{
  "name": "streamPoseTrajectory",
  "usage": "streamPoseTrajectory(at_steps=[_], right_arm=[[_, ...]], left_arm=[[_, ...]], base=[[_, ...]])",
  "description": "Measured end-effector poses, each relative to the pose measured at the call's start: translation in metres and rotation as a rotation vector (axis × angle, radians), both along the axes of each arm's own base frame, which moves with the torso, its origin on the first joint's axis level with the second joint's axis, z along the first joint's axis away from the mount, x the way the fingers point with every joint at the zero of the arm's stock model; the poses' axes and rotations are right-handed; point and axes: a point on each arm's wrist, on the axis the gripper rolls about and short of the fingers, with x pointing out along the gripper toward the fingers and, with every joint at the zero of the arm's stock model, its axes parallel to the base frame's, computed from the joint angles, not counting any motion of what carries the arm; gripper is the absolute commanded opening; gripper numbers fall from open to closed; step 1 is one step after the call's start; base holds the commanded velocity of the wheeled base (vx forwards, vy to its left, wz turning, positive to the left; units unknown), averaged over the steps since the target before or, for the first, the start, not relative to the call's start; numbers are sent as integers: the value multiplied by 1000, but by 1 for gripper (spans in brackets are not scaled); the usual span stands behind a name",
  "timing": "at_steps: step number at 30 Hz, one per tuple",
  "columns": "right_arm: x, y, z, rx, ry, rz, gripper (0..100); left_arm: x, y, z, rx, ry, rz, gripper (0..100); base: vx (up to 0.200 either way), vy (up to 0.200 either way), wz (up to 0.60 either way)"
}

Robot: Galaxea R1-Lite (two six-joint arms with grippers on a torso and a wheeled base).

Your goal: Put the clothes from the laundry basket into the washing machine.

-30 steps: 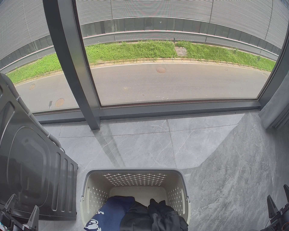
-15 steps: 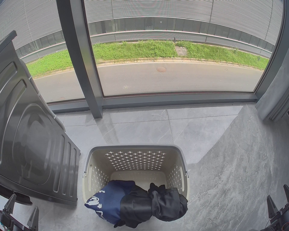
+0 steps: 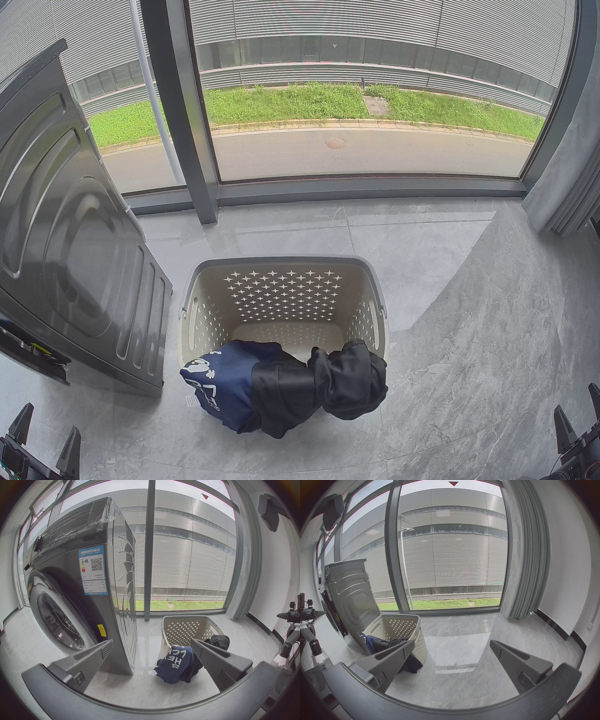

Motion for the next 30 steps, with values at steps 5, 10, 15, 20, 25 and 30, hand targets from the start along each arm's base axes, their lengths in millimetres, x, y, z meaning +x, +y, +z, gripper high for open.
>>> streamPoseTrajectory(at_steps=[5, 10, 15, 20, 25, 30], right_arm=[[0, 0, 0, 0, 0, -1, 100], [0, 0, 0, 0, -1, 0, 100], [0, 0, 0, 1, 0, 0, 100], [0, 0, 0, 1, 0, -1, 100], [0, 0, 0, 0, -1, -1, 100], [0, 0, 0, 1, -1, 0, 100]], left_arm=[[0, 0, 0, 0, 0, 0, 100], [0, 0, 0, 0, 0, 0, 100], [0, 0, 0, 0, 0, 0, 100], [0, 0, 0, 1, 1, 0, 100], [0, 0, 0, 1, 0, 0, 100], [0, 0, 0, 1, 0, 0, 100]], base=[[-200, 0, 0], [-160, 0, 0], [0, 0, 0], [0, 200, 0], [0, 200, 0], [0, 200, 0]])
